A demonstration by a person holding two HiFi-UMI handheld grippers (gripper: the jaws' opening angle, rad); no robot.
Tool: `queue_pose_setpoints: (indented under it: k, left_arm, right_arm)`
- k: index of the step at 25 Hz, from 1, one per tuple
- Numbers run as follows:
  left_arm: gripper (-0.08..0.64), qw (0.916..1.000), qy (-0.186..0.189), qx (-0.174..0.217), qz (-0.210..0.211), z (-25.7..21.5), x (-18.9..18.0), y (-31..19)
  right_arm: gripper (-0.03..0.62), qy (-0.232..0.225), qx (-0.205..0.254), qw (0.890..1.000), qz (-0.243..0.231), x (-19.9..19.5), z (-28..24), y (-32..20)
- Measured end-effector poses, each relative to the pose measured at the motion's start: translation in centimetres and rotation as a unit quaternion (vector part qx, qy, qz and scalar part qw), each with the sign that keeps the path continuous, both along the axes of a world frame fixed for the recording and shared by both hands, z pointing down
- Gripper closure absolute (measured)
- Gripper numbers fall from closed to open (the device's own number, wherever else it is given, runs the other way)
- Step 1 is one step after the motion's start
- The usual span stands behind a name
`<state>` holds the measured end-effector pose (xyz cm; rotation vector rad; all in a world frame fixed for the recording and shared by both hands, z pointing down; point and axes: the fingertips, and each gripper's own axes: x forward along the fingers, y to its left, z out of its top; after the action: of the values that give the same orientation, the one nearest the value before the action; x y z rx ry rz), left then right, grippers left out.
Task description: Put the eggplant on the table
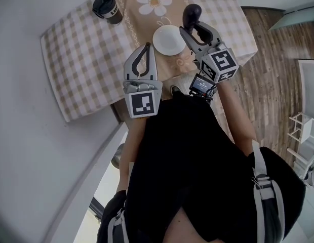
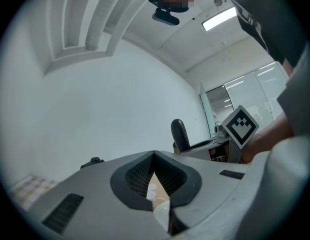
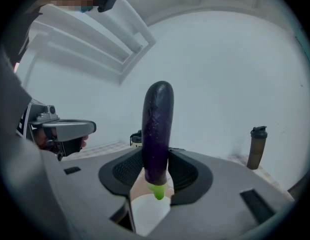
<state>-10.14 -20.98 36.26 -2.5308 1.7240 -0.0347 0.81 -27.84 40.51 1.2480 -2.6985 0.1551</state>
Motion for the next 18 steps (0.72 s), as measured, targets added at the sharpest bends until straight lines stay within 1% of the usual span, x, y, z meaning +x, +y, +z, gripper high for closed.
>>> queue_pose_setpoints:
  k: [5,10,15,18]
  left_arm:
    - [0.557,1.0,0.002,0.001,-0.002,0.1,-0.1,0.0]
    - [0.557,1.0,-0.006,0.0,-0.002,0.4,0.2,0.0]
    - [0.557,1.0,-0.004,-0.005,-0.005,0.8,0.1,0.1]
    - [0.557,0.9999,-0.006,-0.008,-0.006,1.1,0.0,0.2]
  right_arm:
    - [0.428,0.013,-0.045,0.999,-0.019,-0.7,2.6,-0.3]
    - [0.428,0.028,-0.095,0.994,-0.036,-1.0,6.1,-0.4]
    - [0.428,0.074,-0.153,0.985,-0.038,-1.0,9.8,-0.2]
    - [0.428,0.091,-0.176,0.979,-0.047,-1.3,11.5,0.1]
